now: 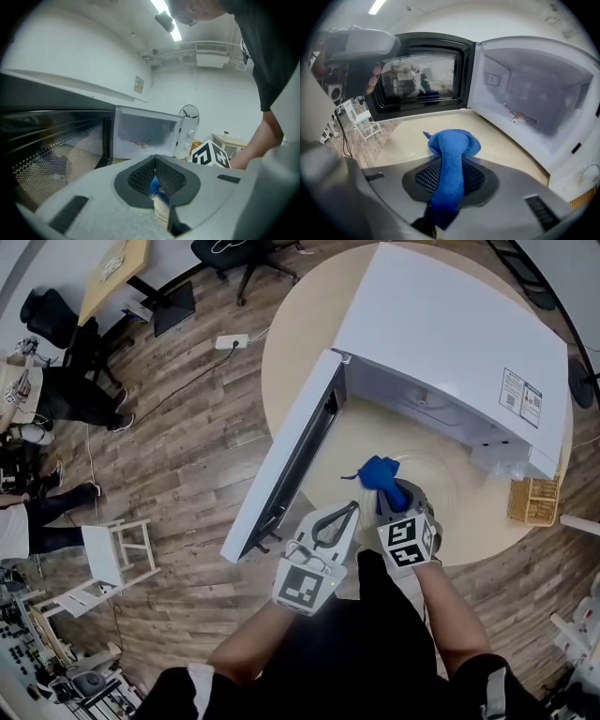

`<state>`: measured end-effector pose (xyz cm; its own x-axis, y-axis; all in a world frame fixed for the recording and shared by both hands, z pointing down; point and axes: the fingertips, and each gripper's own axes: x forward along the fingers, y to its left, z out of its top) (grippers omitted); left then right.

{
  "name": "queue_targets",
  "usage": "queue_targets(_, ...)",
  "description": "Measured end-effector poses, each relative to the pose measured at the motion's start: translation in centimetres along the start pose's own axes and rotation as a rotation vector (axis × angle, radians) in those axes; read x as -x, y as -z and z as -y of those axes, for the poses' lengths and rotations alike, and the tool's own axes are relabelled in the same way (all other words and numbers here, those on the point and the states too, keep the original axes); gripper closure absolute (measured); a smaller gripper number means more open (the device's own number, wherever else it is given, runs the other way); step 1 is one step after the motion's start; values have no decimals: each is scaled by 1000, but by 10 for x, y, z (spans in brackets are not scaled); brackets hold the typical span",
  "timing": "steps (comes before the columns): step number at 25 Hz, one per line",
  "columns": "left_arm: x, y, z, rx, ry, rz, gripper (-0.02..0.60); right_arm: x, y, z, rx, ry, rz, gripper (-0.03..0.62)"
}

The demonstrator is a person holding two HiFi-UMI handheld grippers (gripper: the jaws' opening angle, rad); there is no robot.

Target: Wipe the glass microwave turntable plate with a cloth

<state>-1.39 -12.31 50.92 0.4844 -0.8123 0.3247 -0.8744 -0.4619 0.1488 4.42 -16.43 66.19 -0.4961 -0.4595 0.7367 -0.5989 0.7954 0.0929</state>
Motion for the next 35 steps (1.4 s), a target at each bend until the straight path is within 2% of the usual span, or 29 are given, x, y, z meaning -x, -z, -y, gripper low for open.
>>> queue_targets(5, -5, -7, 4, 49, 12, 13, 575, 1, 5, 24, -34, 57, -4, 513)
queue_targets(14, -15, -11, 14, 56, 65, 8, 575, 11, 20, 62, -75, 168, -36, 510)
queue_targets(23, -22, -11, 17, 13, 97, -22, 575, 30, 45, 100, -133, 315, -77, 511)
queue_targets(27, -24, -12, 21, 10, 108, -19, 575, 39, 58, 110, -139, 357, -97, 511)
queue_targets(30, -24, -12, 26, -24, 131, -27, 575, 46, 65, 115, -118, 387, -111, 512)
queue_targets(35, -25, -12, 32, -32, 147, -30, 575, 60, 84, 127, -145, 430, -133, 513)
